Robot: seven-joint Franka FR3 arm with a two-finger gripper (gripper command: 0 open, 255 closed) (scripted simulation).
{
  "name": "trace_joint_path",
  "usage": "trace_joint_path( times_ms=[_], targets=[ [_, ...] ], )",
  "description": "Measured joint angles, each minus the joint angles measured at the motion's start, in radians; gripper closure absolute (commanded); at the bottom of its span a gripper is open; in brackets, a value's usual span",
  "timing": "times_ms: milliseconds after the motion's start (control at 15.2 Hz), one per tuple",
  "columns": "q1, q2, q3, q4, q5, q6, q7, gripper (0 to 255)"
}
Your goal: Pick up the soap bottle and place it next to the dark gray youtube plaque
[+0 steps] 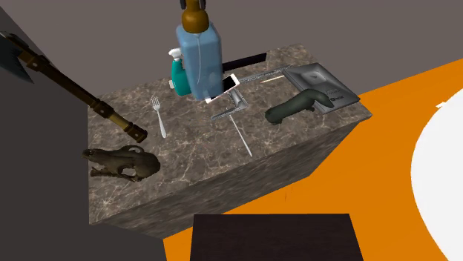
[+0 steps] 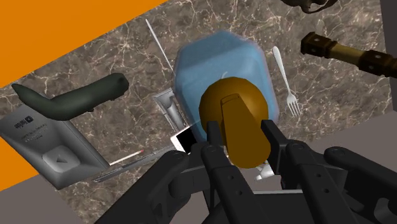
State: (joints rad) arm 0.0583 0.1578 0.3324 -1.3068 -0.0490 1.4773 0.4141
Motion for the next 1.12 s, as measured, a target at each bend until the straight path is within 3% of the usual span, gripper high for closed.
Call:
trace_joint_path(
  times_ms=[594,1122],
  targets=[
    [-0.089,0.084,-0.064,-0.036,-0.009,0.118,-0.150,255],
    [-0.154,0.228,-0.108,0.040,-0.026,0.186,-0.263,255]
  ],
)
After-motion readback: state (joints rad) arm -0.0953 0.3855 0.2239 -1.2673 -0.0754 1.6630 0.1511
